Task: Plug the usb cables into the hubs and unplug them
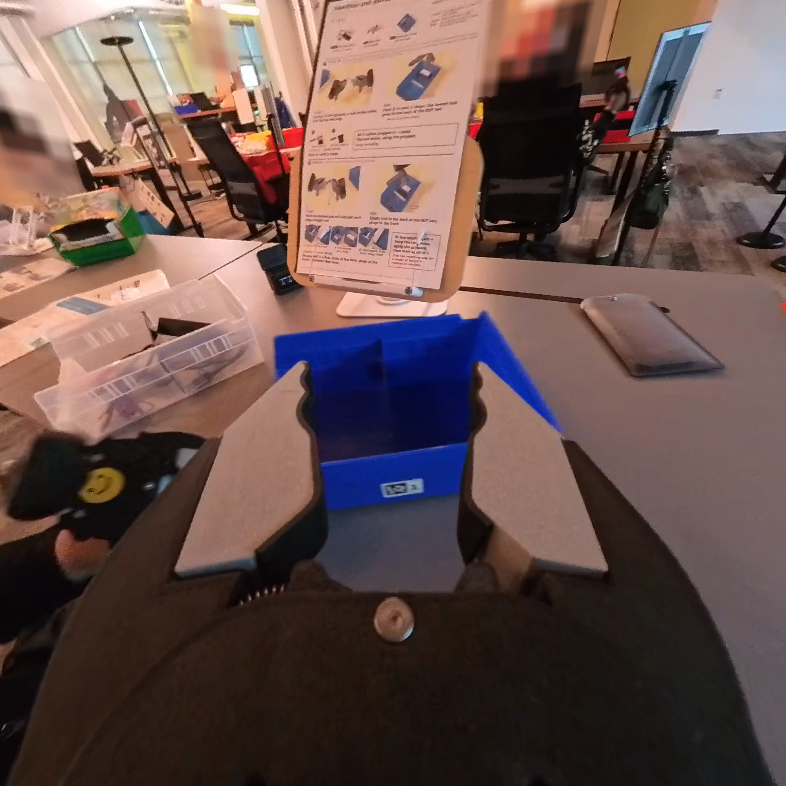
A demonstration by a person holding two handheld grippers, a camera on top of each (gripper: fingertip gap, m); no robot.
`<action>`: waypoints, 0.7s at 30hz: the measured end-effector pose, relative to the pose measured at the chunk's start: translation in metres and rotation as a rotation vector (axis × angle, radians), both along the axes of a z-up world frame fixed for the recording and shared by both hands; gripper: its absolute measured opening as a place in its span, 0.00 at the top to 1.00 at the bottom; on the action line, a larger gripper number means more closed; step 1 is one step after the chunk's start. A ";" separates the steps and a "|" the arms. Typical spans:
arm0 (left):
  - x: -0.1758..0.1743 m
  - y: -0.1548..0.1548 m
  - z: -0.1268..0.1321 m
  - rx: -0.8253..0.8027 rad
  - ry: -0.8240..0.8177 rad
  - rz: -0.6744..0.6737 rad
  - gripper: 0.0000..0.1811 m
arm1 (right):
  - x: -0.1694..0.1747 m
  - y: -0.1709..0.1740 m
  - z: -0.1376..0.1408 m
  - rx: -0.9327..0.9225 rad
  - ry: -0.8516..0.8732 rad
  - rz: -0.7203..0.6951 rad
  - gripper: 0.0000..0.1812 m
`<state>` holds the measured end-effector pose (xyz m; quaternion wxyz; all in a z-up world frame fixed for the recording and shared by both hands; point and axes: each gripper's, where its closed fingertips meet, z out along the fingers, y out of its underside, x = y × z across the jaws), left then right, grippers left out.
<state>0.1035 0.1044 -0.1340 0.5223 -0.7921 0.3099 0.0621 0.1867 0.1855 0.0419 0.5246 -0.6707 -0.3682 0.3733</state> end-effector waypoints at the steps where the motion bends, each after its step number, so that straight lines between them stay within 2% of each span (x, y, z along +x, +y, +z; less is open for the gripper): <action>1: 0.004 0.008 -0.009 -0.049 -0.013 0.017 0.96 | -0.004 -0.004 -0.002 0.004 -0.016 0.018 0.61; 2: 0.009 0.014 -0.015 -0.094 -0.037 0.031 0.97 | -0.009 -0.007 -0.006 0.009 -0.042 0.034 0.61; 4: 0.016 0.013 -0.009 -0.129 -0.084 0.010 0.91 | -0.021 -0.016 -0.017 0.033 -0.123 0.077 0.63; 5: 0.015 0.008 0.000 -0.121 -0.104 -0.004 0.90 | -0.026 -0.020 -0.023 0.056 -0.171 0.093 0.66; 7: -0.003 -0.012 0.017 -0.087 -0.114 0.011 0.82 | -0.035 -0.026 -0.033 0.107 -0.255 0.108 0.66; 9: -0.039 -0.042 0.028 -0.071 -0.119 0.070 0.72 | -0.048 -0.042 -0.042 0.134 -0.319 0.172 0.67; 11: -0.092 -0.075 0.033 -0.050 -0.123 0.186 0.69 | -0.068 -0.071 -0.055 0.154 -0.373 0.306 0.69; 14: -0.194 -0.134 0.034 -0.028 -0.117 0.473 0.65 | -0.103 -0.115 -0.079 0.198 -0.467 0.481 0.73; 16: -0.251 -0.176 0.034 -0.006 -0.136 0.634 0.62 | -0.127 -0.134 -0.105 0.230 -0.572 0.526 0.78; 17: -0.260 -0.193 0.031 -0.014 -0.188 0.629 0.87 | -0.138 -0.139 -0.119 0.248 -0.628 0.521 0.77; 18: -0.268 -0.205 0.034 0.007 -0.249 0.635 0.89 | -0.148 -0.139 -0.132 0.265 -0.678 0.496 0.76; 19: -0.268 -0.213 0.039 0.038 -0.312 0.606 0.87 | -0.156 -0.136 -0.144 0.278 -0.728 0.462 0.74; 21: -0.281 -0.223 0.049 0.120 -0.368 0.655 0.64 | -0.160 -0.120 -0.165 0.307 -0.833 0.394 0.73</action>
